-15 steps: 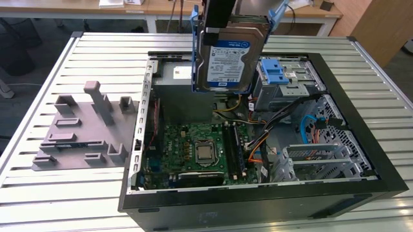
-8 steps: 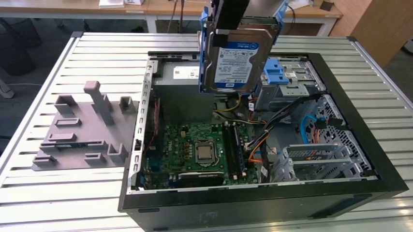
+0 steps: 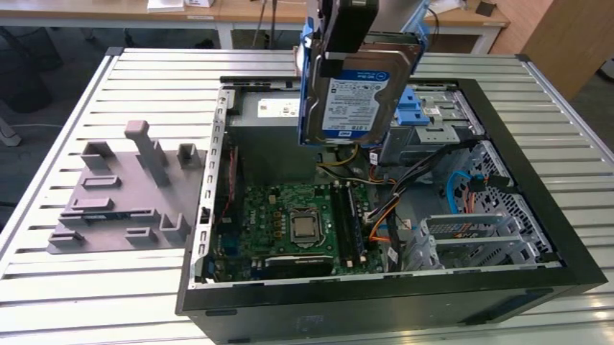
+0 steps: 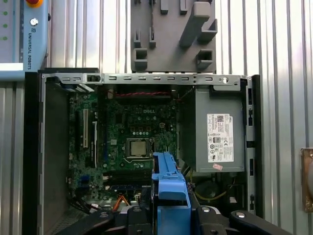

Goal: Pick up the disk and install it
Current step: 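Insert the disk into the insertion slot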

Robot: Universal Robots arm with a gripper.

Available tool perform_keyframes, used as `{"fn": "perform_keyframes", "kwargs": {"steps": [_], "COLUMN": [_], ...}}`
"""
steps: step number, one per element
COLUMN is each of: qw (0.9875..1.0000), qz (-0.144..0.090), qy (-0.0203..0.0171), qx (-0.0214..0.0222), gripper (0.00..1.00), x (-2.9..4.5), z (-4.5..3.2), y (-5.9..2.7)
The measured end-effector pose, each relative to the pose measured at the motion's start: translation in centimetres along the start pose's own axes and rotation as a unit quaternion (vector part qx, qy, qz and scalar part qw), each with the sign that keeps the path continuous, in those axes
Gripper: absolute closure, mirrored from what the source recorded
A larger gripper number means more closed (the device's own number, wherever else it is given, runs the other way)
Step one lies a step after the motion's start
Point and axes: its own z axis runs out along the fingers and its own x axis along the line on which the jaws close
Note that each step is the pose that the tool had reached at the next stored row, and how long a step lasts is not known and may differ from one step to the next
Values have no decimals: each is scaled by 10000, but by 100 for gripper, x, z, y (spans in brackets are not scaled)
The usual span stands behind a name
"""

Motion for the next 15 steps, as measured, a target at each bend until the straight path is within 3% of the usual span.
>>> {"fn": "perform_keyframes", "kwargs": {"steps": [15], "qw": [10000], "qz": [1], "qy": [-1], "qx": [0], "gripper": [63], "x": [284], "z": [6], "y": [-26]}}
